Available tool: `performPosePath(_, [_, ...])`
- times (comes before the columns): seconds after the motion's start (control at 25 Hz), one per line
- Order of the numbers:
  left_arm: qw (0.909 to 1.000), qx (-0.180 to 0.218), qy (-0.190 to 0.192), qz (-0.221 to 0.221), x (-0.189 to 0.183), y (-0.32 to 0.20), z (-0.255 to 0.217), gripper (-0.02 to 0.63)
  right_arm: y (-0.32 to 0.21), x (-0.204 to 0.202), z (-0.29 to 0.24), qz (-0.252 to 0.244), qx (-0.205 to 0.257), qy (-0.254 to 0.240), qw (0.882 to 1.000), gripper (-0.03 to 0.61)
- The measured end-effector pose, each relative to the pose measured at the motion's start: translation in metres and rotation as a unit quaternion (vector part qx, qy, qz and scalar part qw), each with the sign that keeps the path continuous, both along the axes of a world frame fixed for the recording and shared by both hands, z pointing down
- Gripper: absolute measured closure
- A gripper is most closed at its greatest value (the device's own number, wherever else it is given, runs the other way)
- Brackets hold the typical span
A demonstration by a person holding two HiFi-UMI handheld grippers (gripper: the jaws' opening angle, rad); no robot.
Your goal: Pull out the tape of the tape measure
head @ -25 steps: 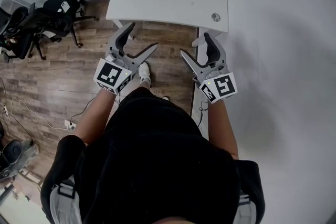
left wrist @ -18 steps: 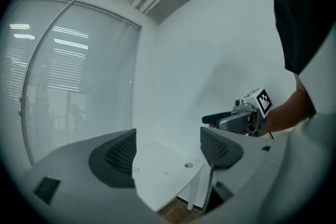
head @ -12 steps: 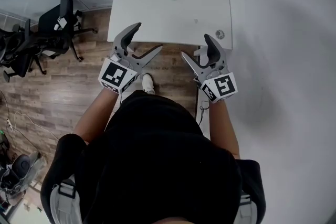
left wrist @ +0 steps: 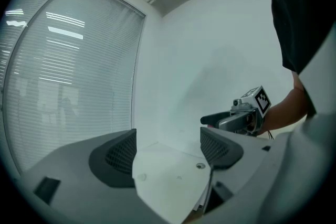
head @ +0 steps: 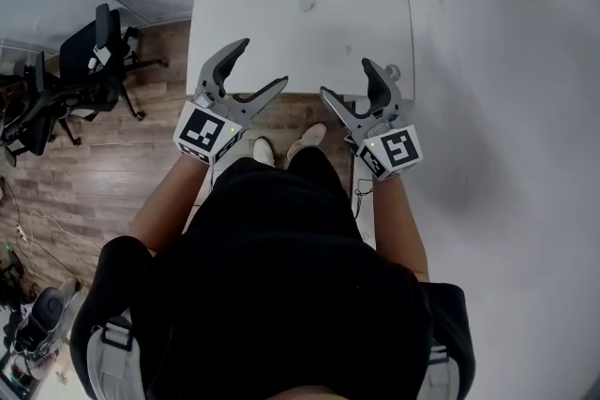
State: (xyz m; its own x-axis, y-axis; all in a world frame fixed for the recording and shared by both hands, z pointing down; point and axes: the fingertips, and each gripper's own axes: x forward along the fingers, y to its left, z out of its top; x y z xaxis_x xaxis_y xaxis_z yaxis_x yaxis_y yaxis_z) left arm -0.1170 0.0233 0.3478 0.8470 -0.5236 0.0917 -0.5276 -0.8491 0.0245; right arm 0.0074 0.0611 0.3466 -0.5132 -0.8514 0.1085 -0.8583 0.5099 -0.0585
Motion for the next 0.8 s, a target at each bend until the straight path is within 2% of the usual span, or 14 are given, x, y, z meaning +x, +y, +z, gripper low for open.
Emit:
performPosePath(0.16, [1.0,-0.005,0.0,-0.008,0.019,-0.028,0.006,0.227,-0.03,0.023,0.012,-0.006,-0.015,-0.016,1.0,0.19])
performPosePath(0.52, [0.999,-0.008,-0.029,-0.034,0.072,-0.086,0.021,0.229,-0.102,0.067,0.04,-0.054,-0.038,-0.006,0.998,0.19])
performPosePath(0.8, [0.9966,-0.029,-0.055,-0.054,0.096,-0.115,0.05,0.23,-0.137,0.08,0.082,-0.094,-0.082,0.002,0.992,0.19])
